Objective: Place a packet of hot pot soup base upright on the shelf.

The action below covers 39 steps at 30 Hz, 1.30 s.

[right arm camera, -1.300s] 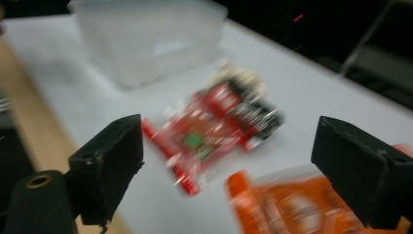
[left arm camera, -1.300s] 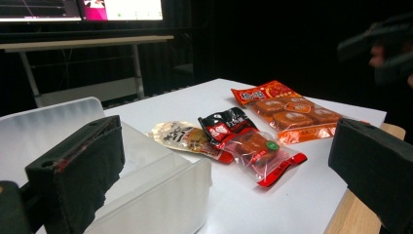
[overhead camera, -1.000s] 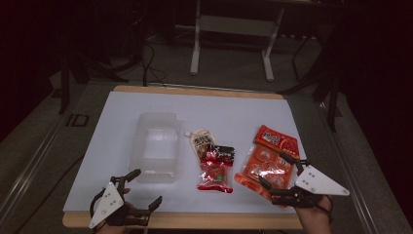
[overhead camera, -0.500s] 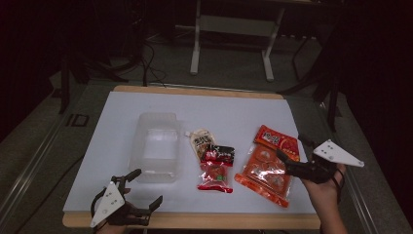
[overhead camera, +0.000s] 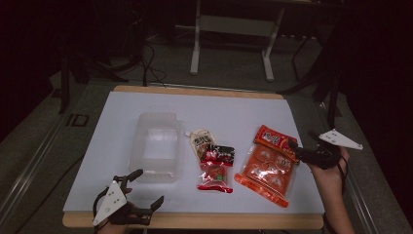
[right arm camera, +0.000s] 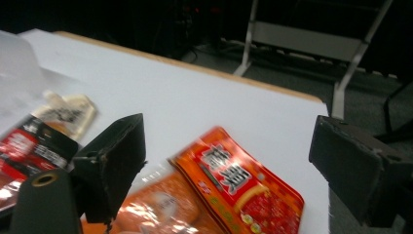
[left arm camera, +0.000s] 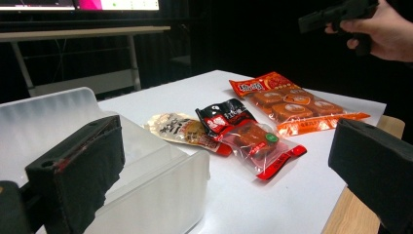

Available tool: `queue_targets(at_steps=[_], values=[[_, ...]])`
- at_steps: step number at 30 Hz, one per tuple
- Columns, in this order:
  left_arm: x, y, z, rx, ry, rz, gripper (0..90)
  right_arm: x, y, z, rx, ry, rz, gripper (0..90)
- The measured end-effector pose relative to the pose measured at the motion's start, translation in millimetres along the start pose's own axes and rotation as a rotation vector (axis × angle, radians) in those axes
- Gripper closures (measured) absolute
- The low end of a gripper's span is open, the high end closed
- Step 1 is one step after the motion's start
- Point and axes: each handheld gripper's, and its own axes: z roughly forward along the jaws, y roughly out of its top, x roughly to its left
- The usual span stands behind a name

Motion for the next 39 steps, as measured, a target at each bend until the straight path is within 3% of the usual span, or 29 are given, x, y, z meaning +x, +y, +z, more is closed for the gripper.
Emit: queue_targets(at_steps=[2,10,15,18,20,25,32,39], values=[[-0.2,0.0,0.3,0.002,0.001,0.001,0.2,-6.9,-5.2,5.7,0.018,-0.001,0.016,16.8],[-0.7,-0.7,1.1,0.010,0.000,0.003,0.2,-31.7,-23.2,32.5,0.104,-0.046,0.080,17.1],[-0.8,-0.9,0.9,0.015,0.001,0.009,0.3,-44.2,-34.8,45.7,0.141,-0.052,0.111,25.7],[-0.9,-1.0,0.5,0.013,0.003,0.005,0.3,-47.4,-41.0,51.7,0.148,-0.032,0.128,28.3],[-1.0,-1.2,0.7,0.016,0.006,0.007,0.3,-49.5,-45.7,56.8,0.168,-0.043,0.144,28.3],[-2.1,-1.9,1.3,0.024,0.005,0.009,0.3,-58.4,-58.5,65.1,0.213,-0.047,0.220,32.7],[-3.5,-2.7,1.3,0.037,0.009,0.013,0.3,-61.6,-72.0,74.1,0.254,-0.055,0.227,35.6],[-4.4,-3.3,2.1,0.050,0.018,0.024,0.3,-62.3,-82.1,83.3,0.300,-0.025,0.258,38.3]])
